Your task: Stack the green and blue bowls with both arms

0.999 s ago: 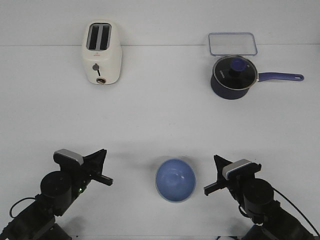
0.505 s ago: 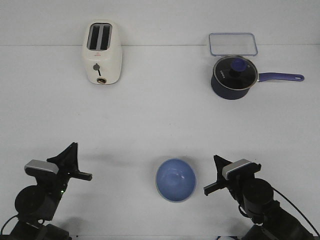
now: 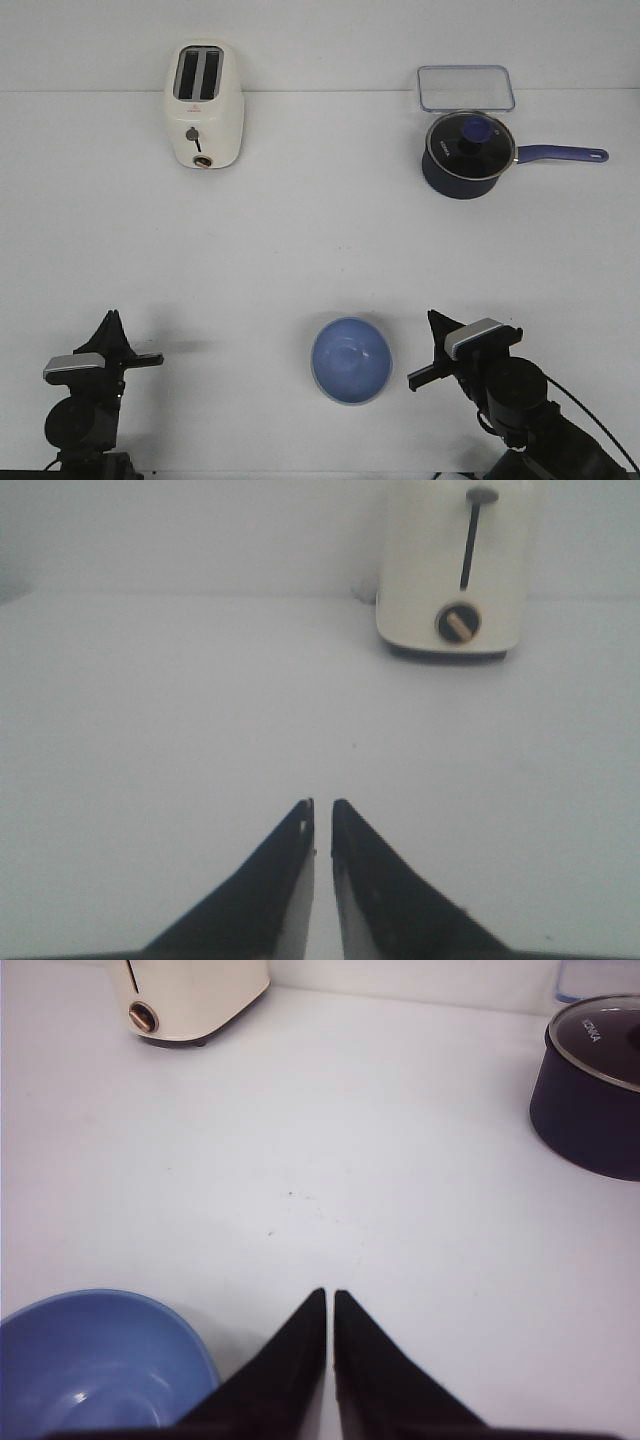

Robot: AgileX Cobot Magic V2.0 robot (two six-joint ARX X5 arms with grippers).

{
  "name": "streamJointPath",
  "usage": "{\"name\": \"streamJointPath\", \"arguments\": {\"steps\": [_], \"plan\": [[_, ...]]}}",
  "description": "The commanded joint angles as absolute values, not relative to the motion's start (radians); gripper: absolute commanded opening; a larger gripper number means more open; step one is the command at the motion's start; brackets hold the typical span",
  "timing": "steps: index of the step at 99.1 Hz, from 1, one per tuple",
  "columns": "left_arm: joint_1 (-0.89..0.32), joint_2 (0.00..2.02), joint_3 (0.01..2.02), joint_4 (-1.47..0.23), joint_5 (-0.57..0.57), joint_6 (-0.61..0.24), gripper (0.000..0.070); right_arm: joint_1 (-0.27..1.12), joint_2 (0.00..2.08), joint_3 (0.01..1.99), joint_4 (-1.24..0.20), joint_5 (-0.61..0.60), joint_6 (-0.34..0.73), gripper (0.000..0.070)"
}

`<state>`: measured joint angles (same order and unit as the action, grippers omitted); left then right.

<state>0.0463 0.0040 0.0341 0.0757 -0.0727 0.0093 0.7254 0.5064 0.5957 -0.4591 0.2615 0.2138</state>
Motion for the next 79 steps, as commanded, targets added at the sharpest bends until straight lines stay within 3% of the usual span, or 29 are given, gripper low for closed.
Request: {"name": "streamJointPath", "arguments": {"steps": [1, 79], "plan": [[0.048, 0.003, 0.014, 0.066, -0.06, 0.002, 0.0015, 0.734, 0.509, 0.601, -0.446, 0.263, 0.218, 0.0013], [0.048, 0.003, 0.014, 0.07, -0.058, -0.012, 0.0015, 0.73, 0.498, 0.601, -0.435, 0.3, 0.197, 0.0009]]}}
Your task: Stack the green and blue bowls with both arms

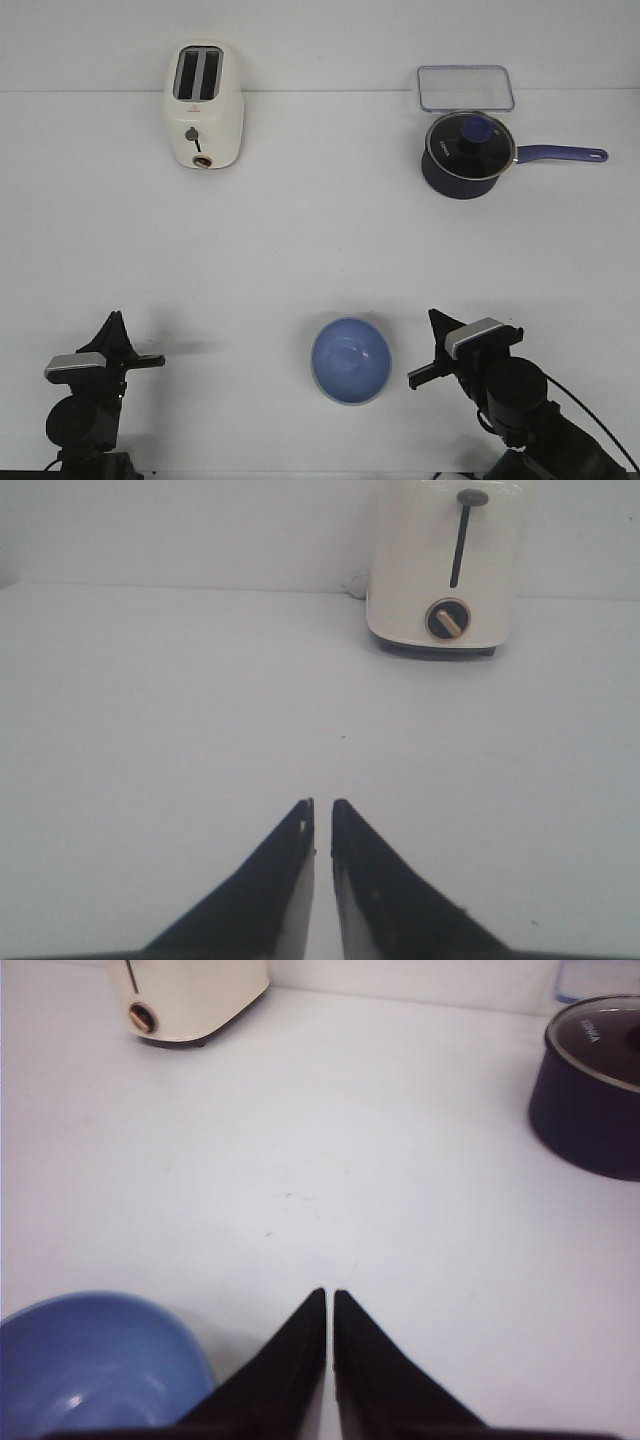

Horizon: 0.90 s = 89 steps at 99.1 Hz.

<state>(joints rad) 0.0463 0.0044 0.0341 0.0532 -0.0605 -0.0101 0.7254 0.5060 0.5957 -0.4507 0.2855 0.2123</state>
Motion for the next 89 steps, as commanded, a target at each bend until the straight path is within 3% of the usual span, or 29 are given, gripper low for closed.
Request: {"name": "streamJointPath", "arguments": {"steps": [1, 9, 20, 33, 43, 58, 89], "plan": [[0.048, 0.003, 0.014, 0.07, -0.058, -0.012, 0.0015, 0.729, 0.496, 0.601, -0.436, 0.301, 0.194, 0.0009], [0.048, 0.003, 0.014, 0.07, -0.058, -0.012, 0.0015, 0.678, 0.469, 0.6, -0.439, 0.318, 0.075, 0.0009], [0.048, 0.003, 0.014, 0.07, -0.059, -0.012, 0.0015, 0.49, 0.402, 0.534, -0.344, 0.219, 0.002, 0.0009], [0.048, 0.003, 0.014, 0.07, -0.058, -0.012, 0.0015, 0.207, 0.259, 0.347, -0.21, 0.077, -0.012, 0.0009], [0.048, 0.003, 0.014, 0.07, -0.058, -0.012, 0.0015, 0.072, 0.157, 0.215, -0.163, 0.03, -0.003, 0.0009], [0.048, 0.003, 0.014, 0.07, -0.058, -0.012, 0.0015, 0.003, 0.064, 0.096, -0.159, 0.025, -0.001, 0.0009], [0.048, 0.003, 0.014, 0.072, -0.058, -0.012, 0.0015, -0.006, 0.001, 0.012, -0.123, 0.025, -0.002, 0.0009]]}}
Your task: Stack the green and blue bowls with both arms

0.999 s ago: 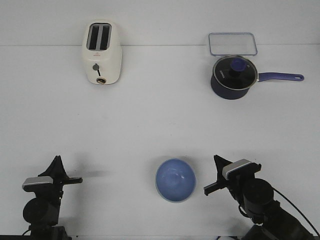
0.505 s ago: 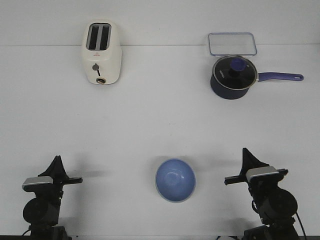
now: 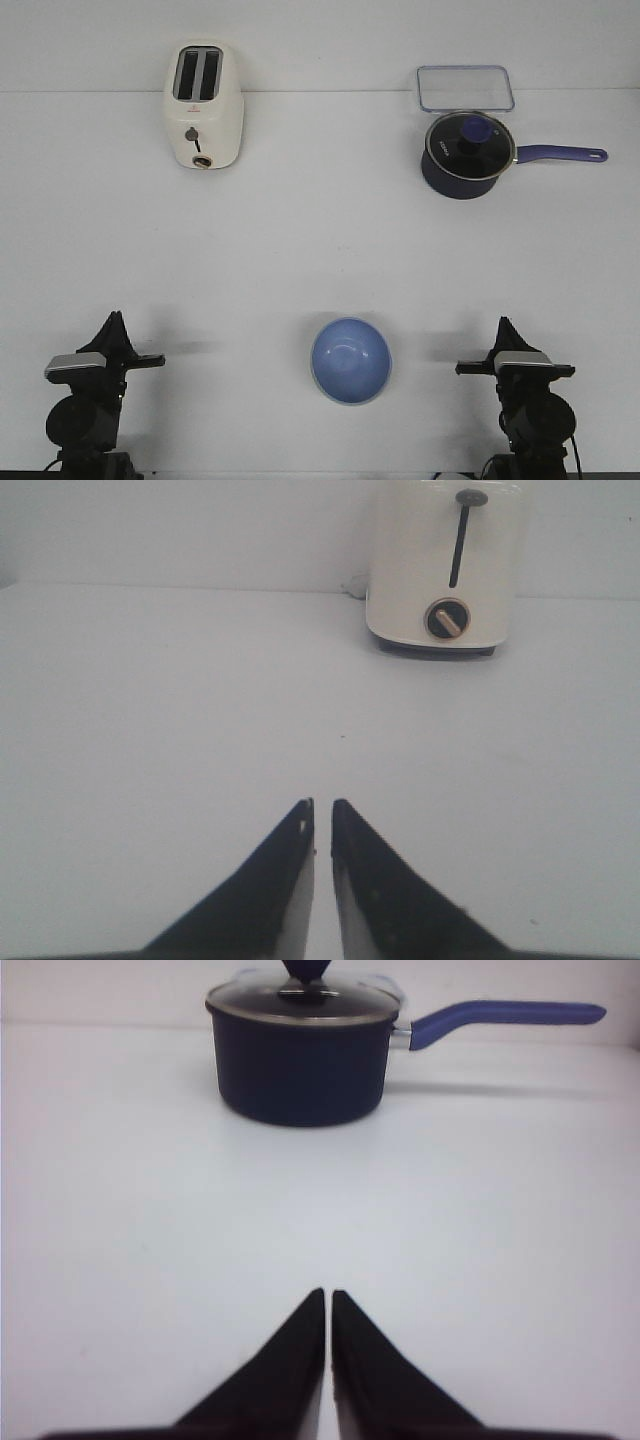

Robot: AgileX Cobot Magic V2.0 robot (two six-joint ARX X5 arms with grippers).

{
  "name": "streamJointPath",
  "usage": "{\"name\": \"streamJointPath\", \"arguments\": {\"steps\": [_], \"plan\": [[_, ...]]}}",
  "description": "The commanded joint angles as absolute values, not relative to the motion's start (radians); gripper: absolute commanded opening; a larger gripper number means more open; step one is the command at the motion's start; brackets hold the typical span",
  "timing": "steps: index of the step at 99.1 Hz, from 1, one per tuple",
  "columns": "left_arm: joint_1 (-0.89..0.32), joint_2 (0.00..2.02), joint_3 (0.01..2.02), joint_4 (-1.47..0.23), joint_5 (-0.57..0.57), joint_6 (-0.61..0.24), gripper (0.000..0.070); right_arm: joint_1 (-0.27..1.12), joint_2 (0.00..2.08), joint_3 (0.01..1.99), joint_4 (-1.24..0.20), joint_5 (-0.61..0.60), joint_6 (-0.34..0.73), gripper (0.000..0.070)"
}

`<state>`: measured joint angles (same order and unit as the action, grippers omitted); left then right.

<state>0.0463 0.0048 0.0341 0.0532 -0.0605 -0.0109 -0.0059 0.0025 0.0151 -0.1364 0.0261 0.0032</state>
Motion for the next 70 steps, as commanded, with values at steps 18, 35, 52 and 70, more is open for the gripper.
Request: {"name": "streamJointPath", "arguments": {"steps": [18, 35, 52, 70], "plan": [[0.048, 0.003, 0.014, 0.075, -0.058, -0.012, 0.0015, -0.006, 0.001, 0.012, -0.114, 0.025, 0.002, 0.0009], [0.048, 0.003, 0.014, 0.076, -0.058, -0.012, 0.0015, -0.006, 0.001, 0.013, -0.102, 0.026, 0.002, 0.0009], [0.048, 0.003, 0.014, 0.076, -0.058, -0.012, 0.0015, -0.006, 0.001, 0.013, -0.102, 0.025, 0.002, 0.0009], [0.048, 0.003, 0.014, 0.076, -0.058, -0.012, 0.0015, -0.006, 0.001, 0.013, -0.102, 0.026, 0.002, 0.0009]]}}
